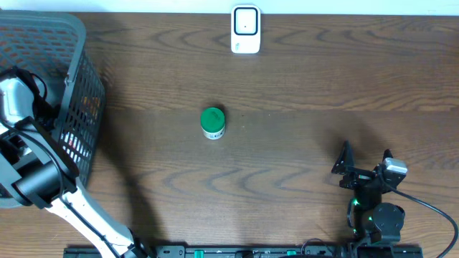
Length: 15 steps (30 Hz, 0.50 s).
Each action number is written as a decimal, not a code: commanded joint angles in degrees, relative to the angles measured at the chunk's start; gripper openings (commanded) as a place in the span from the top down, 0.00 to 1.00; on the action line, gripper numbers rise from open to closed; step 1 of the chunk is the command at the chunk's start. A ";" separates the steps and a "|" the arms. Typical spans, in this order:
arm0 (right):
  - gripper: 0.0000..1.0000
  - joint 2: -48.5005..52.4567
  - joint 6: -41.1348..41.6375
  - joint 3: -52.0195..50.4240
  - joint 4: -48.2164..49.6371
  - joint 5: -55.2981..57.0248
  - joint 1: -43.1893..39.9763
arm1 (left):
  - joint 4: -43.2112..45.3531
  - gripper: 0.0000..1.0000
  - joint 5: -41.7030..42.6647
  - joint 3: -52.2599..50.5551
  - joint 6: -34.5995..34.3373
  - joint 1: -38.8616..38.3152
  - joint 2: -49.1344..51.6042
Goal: Scan the item barcode
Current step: 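Reach the left gripper into the basket and grasp the white caplet box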
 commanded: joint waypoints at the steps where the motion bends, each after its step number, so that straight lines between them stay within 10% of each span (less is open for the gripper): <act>1: 0.01 -0.17 0.42 -0.07 -0.22 -0.07 -0.28 | 0.57 0.07 -0.76 -1.92 1.51 -0.20 5.92; 8: 0.01 -0.20 0.39 -0.07 -0.22 -0.07 -0.28 | 0.35 0.38 -0.96 -2.78 1.51 -0.20 6.27; 15: 0.01 -0.17 0.39 -0.07 -0.22 -0.07 -0.28 | -1.25 0.39 -0.98 -1.88 1.55 -0.15 3.04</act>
